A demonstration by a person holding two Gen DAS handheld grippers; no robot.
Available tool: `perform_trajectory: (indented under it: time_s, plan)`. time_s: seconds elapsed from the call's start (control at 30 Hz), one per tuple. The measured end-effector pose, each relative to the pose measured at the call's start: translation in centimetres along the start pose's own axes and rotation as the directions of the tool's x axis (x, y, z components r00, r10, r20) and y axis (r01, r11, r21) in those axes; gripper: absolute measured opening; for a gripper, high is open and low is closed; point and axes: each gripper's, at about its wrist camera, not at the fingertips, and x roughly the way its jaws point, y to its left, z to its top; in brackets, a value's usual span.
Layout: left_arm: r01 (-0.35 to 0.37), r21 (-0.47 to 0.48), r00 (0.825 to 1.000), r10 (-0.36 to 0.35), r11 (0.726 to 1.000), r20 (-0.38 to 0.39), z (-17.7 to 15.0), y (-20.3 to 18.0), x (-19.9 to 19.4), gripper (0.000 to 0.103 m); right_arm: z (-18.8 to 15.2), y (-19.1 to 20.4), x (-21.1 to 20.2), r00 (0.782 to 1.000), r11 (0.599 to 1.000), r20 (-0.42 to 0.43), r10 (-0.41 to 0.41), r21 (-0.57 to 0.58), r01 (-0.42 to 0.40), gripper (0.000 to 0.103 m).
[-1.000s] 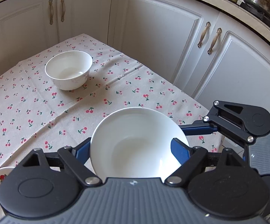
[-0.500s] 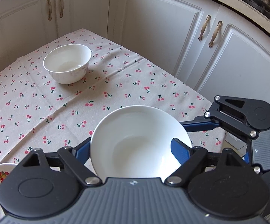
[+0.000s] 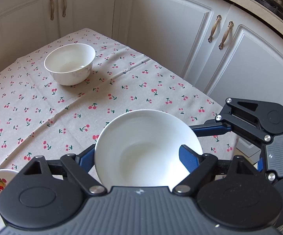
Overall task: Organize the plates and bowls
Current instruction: 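Lower the white bowl into the pink-patterned bowl and open the left gripper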
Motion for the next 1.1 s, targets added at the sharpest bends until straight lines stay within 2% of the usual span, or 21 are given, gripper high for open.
perform_trajectory:
  time_s: [0.23, 0.3, 0.33, 0.37, 0.83, 1.1]
  plan:
    - [0.001, 0.012, 1.0, -0.002, 1.0, 0.004, -0.2, 0.0, 0.2, 0.087, -0.3, -0.1, 0.2, 1.0, 1.0, -0.009, 0.007, 0.007, -0.007, 0.086]
    - [0.006, 0.016, 1.0, -0.006, 1.0, 0.0, -0.2, 0.0, 0.2, 0.089, -0.3, 0.0, 0.2, 1.0, 1.0, 0.003, -0.003, 0.0, 0.003, 0.092]
    - [0.006, 0.017, 1.0, -0.007, 1.0, 0.004, -0.2, 0.0, 0.1, 0.089, -0.2, 0.0, -0.1, 1.0, 1.0, 0.021, -0.009, -0.002, 0.01, 0.102]
    - [0.005, 0.017, 1.0, -0.005, 1.0, 0.008, -0.2, 0.1, -0.1, 0.089, -0.2, -0.1, -0.3, 0.999, 1.0, 0.04, -0.007, -0.002, 0.007, 0.103]
    - [-0.033, 0.004, 0.997, 0.033, 0.999, 0.072, -0.4, 1.6, -3.4, 0.089, 0.4, 0.1, -0.7, 0.999, 1.0, 0.045, -0.018, -0.007, 0.019, 0.103]
    - [-0.043, 0.007, 0.993, 0.042, 0.999, 0.111, 0.5, 2.2, -4.6, 0.089, 1.2, -0.3, -1.2, 0.997, 1.0, 0.071, -0.018, 0.003, 0.018, 0.103]
